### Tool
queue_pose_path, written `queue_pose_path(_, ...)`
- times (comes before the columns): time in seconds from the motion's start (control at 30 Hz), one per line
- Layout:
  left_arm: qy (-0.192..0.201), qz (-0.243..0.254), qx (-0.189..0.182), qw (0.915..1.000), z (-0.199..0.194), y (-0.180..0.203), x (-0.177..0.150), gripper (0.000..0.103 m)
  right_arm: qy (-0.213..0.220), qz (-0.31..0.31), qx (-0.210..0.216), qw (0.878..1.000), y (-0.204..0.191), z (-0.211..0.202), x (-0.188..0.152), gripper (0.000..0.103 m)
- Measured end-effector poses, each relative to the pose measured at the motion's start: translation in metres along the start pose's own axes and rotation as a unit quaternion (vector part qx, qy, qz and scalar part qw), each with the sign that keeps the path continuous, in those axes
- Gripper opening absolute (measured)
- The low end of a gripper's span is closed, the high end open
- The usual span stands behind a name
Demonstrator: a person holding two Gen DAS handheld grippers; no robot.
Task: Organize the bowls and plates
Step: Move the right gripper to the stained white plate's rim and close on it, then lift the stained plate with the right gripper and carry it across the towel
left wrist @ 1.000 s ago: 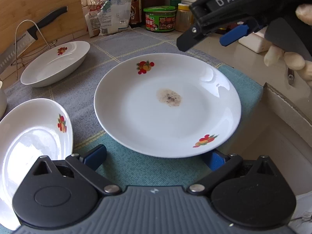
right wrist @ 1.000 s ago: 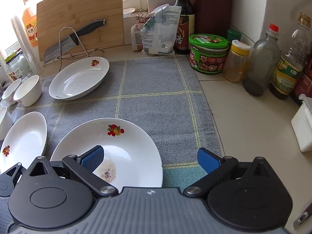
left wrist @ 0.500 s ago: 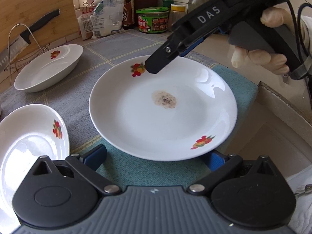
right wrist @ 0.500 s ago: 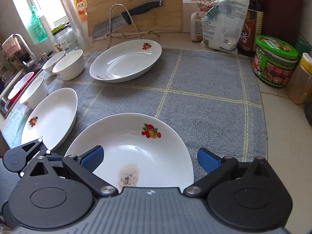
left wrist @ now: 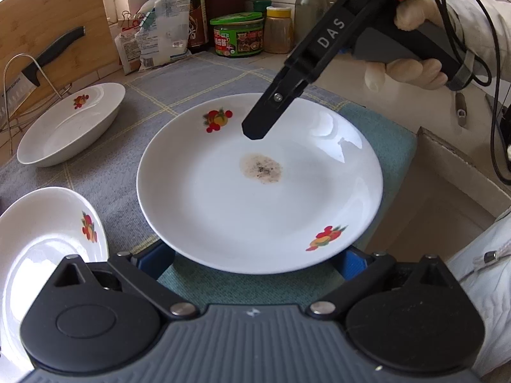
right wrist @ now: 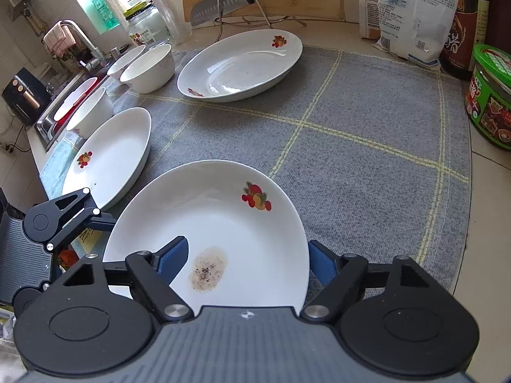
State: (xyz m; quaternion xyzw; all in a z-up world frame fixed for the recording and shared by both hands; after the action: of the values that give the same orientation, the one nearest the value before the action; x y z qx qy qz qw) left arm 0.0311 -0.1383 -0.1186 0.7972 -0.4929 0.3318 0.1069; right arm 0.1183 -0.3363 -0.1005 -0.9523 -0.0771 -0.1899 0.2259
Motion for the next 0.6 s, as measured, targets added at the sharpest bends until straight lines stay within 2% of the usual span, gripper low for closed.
queue_pose_path(0.1,-0.002,0.006,0.003,1.0,-0.0001,0.0016,0.0014,0.101,-0.016,-0.004,0.001,1.0,0.0015,0.0047,0.0007,0.08)
queue_pose_path(0.6,-0.006,0.012,-0.001,0.9999,0.0021,0.0006,0.0033,0.101,-0.031,0.011,0.028,0.999,0.0088,0.0085,0.0075,0.082)
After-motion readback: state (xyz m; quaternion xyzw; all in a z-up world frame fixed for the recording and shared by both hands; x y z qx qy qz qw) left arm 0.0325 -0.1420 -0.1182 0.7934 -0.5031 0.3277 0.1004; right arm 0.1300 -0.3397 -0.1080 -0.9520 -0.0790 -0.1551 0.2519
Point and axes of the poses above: each gripper's, at about its wrist camera, not at the fingertips, and z roughly the way its jaws point, y to its right, x to its top, the point moved 1 cm from there along z, roughly the way its jaws point, and after that the axes turned 11 degrees about z, right-handed, at the moved point
